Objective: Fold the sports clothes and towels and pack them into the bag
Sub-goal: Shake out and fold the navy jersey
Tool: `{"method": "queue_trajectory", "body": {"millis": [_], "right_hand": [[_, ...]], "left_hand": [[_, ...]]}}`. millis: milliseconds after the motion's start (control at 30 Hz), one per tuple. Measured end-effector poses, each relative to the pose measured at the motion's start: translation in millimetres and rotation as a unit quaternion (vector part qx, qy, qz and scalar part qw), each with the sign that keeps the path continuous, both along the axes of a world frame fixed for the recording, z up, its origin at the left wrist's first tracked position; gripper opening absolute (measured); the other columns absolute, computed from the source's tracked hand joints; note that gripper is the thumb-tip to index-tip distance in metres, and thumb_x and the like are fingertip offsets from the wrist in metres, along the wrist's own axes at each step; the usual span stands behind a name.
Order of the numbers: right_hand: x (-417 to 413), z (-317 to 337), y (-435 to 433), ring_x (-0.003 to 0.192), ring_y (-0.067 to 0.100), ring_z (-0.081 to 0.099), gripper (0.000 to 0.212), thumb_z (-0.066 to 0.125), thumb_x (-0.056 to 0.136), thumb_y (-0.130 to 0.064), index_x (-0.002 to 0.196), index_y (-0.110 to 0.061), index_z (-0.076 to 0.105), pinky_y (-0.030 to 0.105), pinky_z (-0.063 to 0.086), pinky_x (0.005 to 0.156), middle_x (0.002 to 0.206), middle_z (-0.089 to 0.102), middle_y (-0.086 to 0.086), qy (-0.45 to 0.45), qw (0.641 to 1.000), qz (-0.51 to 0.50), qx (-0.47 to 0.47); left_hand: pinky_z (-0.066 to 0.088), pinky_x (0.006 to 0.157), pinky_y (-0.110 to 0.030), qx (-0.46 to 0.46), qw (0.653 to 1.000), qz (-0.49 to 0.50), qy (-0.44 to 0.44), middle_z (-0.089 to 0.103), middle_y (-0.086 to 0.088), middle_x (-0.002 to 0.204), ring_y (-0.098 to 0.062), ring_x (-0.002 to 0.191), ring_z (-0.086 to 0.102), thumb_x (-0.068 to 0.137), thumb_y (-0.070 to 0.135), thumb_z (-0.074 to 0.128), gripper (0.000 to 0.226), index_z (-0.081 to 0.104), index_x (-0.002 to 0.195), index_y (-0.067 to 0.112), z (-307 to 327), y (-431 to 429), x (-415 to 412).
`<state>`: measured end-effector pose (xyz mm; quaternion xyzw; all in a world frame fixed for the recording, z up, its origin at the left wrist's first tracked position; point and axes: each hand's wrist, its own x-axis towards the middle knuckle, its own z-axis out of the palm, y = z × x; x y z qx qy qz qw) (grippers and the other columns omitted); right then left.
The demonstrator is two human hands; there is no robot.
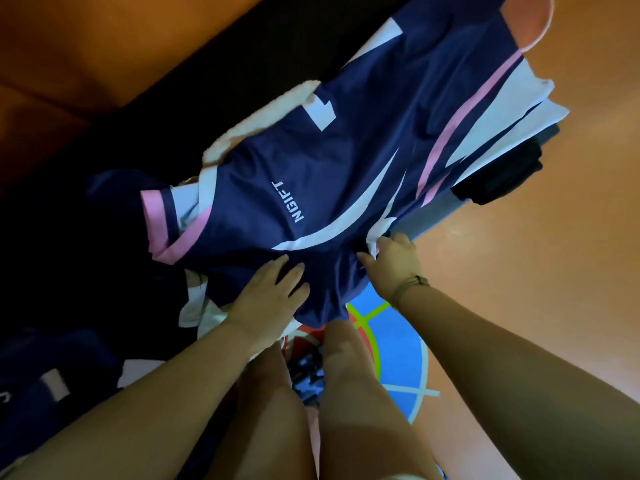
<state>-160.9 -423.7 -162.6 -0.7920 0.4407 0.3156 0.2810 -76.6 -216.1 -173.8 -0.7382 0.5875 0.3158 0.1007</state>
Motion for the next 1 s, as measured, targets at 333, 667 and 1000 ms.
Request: {"method": "queue_trajectory", "body": {"millis": [333,667,1000], "right_hand": [[-16,4,12,0.056,0.014,0.033,0.032,0.056,0.087,-0.016,0.067,-0.017,0.031,0.029,0.027,0.050,0.063,0.038,0.000,-0.071,0.978,-0.186,0.058],[-24,22,9,0.060,0.016,0.041,0.022,0.064,0.087,-0.022,0.078,-0.011,0.046,0.024,0.035,0.053,0.069,0.047,0.001,-0.133,0.958,-0.240,0.079],[33,59,-11,0.061,0.025,0.067,0.038,0.057,0.091,-0.010,0.124,-0.002,0.040,0.035,0.056,0.055,0.091,0.063,0.019,-0.276,0.769,-0.501,0.286]], "left_hand": [[0.053,0.077,-0.045,-0.094,0.994,-0.015,-0.046,0.065,-0.019,0.117,-0.038,0.090,0.064,0.056,0.015,0.081,0.038,0.074,0.093,0.013,2,1,-10],[0.057,0.071,-0.037,-0.195,0.976,0.076,0.064,0.072,-0.009,0.092,-0.028,0.073,0.067,0.070,0.019,0.071,0.013,0.072,0.081,0.011,5,16,-6],[0.032,0.057,-0.029,-0.086,0.689,0.659,0.288,0.046,0.006,0.052,-0.015,0.059,0.039,0.090,0.007,0.052,0.032,0.048,0.059,0.011,40,5,39]]}}
